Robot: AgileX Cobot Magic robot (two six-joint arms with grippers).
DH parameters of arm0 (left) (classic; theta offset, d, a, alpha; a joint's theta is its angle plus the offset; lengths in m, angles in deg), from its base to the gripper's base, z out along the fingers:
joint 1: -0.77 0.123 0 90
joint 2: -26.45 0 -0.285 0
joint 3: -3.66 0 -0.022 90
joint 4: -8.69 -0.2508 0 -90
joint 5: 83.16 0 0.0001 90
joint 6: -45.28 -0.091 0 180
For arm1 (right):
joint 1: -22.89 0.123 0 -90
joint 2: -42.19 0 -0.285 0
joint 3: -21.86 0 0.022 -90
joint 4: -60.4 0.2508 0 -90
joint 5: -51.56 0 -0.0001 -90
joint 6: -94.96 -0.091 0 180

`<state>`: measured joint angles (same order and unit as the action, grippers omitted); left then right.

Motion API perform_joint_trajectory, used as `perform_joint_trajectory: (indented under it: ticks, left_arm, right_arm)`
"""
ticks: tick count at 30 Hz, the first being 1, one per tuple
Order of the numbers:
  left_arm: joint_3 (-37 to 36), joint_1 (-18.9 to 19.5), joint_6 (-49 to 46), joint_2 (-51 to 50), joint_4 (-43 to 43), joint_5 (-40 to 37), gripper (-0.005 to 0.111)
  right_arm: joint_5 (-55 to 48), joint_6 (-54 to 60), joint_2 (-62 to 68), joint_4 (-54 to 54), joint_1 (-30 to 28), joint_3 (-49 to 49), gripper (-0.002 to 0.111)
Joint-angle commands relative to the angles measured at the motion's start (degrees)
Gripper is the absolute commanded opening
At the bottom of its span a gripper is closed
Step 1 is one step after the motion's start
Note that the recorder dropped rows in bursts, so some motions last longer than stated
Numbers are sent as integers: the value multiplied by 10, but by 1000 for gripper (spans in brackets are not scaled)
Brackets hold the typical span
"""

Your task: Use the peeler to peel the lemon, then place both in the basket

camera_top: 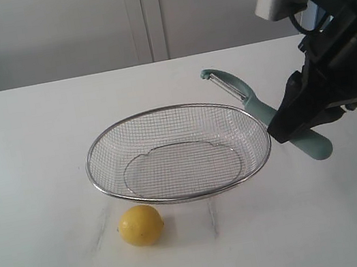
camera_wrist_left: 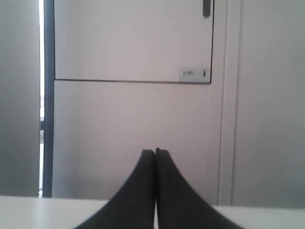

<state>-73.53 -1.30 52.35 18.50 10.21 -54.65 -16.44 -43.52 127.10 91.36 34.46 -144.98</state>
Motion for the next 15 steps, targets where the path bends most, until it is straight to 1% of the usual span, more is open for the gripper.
perform_joint_trajectory:
  ticks: [1, 3, 5, 9, 15]
  left_arm:
    - [0, 1, 61, 2, -1, 109, 0]
    - [0, 1, 62, 2, -1, 138, 0]
    - [0, 1, 62, 2, -1, 149, 0]
    - [0, 1, 70, 2, -9, 146, 0]
    - [26, 1, 77, 2, -57, 131, 0]
  right_arm:
    - [5, 6, -4, 5, 0, 1, 0]
    - [5, 6, -4, 5, 0, 1, 0]
    - [5, 6, -4, 5, 0, 1, 0]
    - [5, 6, -4, 5, 0, 1, 0]
    - [5, 6, -4, 5, 0, 1, 0]
